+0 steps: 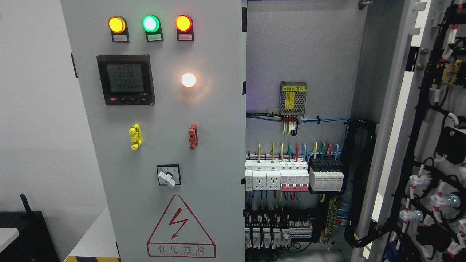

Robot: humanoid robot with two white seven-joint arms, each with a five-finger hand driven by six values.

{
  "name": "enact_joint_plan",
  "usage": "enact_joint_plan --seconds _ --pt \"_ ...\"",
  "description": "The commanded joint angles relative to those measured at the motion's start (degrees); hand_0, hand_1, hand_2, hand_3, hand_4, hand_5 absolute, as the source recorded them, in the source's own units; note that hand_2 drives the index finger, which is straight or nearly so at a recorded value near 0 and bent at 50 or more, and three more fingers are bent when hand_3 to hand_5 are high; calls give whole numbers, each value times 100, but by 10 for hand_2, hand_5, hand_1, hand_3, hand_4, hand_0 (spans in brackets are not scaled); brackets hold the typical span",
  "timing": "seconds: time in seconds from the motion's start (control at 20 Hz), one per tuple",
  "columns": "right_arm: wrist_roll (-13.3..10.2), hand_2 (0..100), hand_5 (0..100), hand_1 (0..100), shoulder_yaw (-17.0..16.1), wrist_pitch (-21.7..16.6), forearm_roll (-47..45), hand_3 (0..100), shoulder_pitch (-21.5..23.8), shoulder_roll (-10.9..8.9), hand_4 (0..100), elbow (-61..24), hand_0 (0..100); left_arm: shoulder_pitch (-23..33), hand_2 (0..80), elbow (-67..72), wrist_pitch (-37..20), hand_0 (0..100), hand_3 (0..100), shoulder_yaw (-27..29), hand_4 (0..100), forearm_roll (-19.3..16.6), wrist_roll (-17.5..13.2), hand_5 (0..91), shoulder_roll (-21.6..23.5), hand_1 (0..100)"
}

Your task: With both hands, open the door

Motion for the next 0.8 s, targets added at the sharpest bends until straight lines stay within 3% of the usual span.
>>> enact_joint_plan --seconds 0.0,0.2,0.3,0.75 --pt "-4 0 0 0 169 -218 8 0 867 -454 0 -2340 228 8 0 0 -17 0 0 44 27 -8 -40 0 -4 0" --pt "5 0 0 0 213 -445 -1 0 1526 -726 0 -3254 228 -1 0 9 -17 0 0 44 27 -8 -40 0 -4 0" --pt "5 0 0 0 213 -595 -1 0 1808 -770 0 -3658 228 -1 0 0 -17 0 0 44 27 1 -40 0 -4 0" --pt "5 0 0 0 310 -1096 -10 0 2161 -1017 0 -4582 227 -1 0 18 -17 0 0 35 27 -8 -49 0 -4 0"
